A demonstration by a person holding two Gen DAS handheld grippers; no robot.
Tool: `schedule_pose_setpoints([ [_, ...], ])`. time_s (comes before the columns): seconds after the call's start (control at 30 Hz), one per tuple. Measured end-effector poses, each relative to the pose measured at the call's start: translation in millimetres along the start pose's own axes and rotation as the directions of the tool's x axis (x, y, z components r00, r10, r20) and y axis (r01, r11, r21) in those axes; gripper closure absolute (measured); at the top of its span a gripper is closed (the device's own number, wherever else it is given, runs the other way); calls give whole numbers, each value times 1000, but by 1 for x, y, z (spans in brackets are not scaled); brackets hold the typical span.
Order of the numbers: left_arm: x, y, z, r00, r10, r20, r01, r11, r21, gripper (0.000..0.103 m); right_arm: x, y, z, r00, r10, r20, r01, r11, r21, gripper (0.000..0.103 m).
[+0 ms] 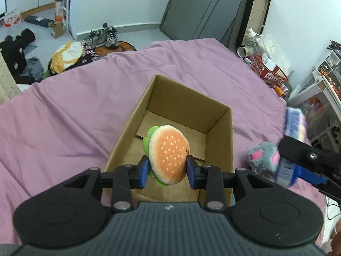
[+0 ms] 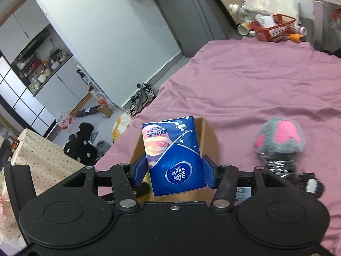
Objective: Organize soft objects
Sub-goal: 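Open both tools to drop the burger plush and tissue pack into the box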
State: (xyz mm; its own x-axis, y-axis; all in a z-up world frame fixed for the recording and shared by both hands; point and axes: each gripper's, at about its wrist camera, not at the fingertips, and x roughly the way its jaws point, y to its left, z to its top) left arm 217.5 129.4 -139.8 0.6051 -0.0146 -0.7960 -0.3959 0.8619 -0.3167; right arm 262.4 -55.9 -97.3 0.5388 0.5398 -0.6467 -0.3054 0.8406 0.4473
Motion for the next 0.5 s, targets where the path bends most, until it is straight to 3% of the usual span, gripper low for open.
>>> schedule_pose_setpoints([
  [0.13, -4, 6, 5, 1000, -3, -8, 3, 1000, -13, 61, 10, 3, -1, 1000, -7, -11, 7, 1000, 24, 50],
  [0.3, -20, 11, 11, 1000, 4, 16, -5, 1000, 3, 38, 15, 12, -3, 1000, -20, -21, 20, 1000, 18, 49],
  [0.4, -29, 12, 15, 999, 22, 46, -23, 1000, 18, 33, 15, 16, -3, 999, -30, -17, 31, 999, 18, 46],
  [0.5, -33, 15, 18, 998, 24, 58, -25, 1000, 10, 31, 12, 20, -2, 999, -36, -10, 36, 999, 5, 30],
])
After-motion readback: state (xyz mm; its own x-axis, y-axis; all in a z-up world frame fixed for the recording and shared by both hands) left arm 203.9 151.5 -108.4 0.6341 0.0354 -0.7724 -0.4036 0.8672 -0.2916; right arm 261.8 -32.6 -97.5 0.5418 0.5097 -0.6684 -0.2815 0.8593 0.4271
